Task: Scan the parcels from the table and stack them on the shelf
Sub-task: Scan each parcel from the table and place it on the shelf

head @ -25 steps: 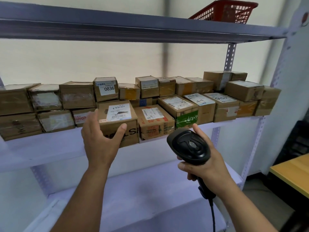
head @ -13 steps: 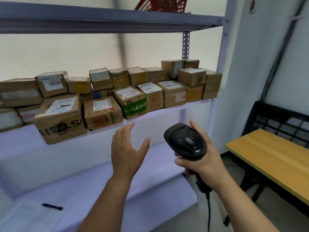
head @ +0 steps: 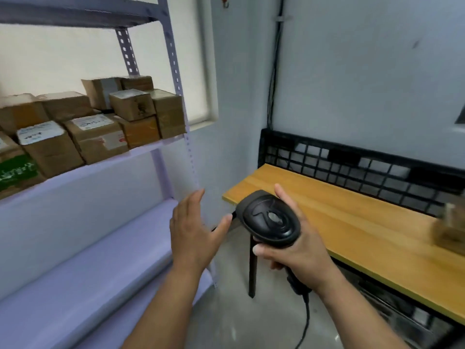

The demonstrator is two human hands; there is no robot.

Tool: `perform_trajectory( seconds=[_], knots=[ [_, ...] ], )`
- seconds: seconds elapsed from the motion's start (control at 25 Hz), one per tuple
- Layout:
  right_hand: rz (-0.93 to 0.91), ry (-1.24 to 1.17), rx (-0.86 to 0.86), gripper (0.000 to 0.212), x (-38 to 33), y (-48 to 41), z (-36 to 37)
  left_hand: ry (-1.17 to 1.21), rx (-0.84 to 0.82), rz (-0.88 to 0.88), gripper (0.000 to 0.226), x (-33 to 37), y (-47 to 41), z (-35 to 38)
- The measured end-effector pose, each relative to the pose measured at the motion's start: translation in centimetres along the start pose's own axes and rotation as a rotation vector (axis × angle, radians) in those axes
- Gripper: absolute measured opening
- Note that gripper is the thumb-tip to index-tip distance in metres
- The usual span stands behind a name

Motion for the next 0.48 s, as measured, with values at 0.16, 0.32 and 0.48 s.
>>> perform_trajectory(
  seconds=[0.16, 0.32, 0.48],
  knots=[
    [0.048, 0.045, 0.137, 0.111, 1.3, 2.8, -6.1, 0.019, -0.119, 0.104, 0.083, 4.3, -1.6, 6.5],
    [0.105, 0.095, 0.265, 0.112, 2.7, 4.9, -11.9, 0.096, -0.233, 0.185, 0.081, 8.7, -3.2, 13.2],
    [0.165, 0.111, 0.405, 0.113, 4.8, 5.8, -17.8, 0.12, -0.387, 0.252, 0.078, 12.5, -5.0, 20.5]
  ],
)
Point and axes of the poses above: each hand's wrist, its own y-axis away from the middle knuckle, its own z-axis out of the palm, x = y × z, the point moved 3 cm from there along -y, towards the middle knuckle, and after that the axes turned 10 degrees about -x, right-handed, at the moved point
